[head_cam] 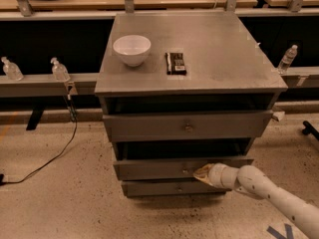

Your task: Close middle drawer

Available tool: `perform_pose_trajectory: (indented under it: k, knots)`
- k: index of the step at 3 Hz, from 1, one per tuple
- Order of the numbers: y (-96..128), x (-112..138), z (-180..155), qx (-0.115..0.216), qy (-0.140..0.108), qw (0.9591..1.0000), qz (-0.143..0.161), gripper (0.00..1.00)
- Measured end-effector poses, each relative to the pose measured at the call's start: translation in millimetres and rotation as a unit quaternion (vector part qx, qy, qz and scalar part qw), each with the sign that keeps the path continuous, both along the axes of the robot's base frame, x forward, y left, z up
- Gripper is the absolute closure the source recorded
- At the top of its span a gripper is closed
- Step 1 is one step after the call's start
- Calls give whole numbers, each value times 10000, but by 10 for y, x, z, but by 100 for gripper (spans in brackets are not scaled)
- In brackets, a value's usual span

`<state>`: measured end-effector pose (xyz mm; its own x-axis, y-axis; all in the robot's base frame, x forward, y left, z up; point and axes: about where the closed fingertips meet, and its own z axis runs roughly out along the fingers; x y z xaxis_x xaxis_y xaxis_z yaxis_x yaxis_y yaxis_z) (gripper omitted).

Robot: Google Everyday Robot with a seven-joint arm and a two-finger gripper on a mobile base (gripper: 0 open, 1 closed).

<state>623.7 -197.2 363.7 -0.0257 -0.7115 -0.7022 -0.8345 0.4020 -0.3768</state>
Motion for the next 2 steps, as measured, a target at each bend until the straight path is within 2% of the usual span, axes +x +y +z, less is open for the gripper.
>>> perform_pose_trajectory:
  k: [1,2]
  knots:
    - [-5,-11,0,0,0,10000,0,100]
    - [52,168,41,-39,-60,10000,-12,100]
